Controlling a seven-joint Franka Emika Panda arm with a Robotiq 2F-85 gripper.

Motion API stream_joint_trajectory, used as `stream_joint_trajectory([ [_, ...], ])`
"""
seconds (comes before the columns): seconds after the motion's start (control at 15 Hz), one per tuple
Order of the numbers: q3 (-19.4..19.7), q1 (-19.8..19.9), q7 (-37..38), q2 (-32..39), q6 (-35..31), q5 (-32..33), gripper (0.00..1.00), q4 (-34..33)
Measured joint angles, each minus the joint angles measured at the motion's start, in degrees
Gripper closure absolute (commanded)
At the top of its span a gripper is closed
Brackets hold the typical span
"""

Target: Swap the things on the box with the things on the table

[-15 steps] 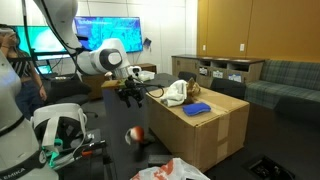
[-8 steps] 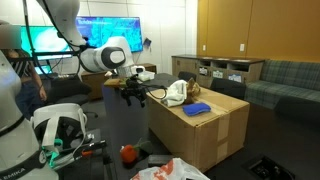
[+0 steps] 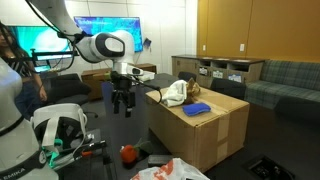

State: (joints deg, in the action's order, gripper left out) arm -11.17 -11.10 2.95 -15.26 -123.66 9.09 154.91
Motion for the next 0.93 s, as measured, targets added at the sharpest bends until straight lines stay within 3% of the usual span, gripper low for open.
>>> stream_joint_trajectory([
  [0.33, 0.9, 0.3, 2.6, -7.1, 8.1, -1.4, 0.0, 3.3],
  [0.93, 1.1, 5.1, 12.0, -14.4, 7.7, -1.3, 0.0, 2.7],
])
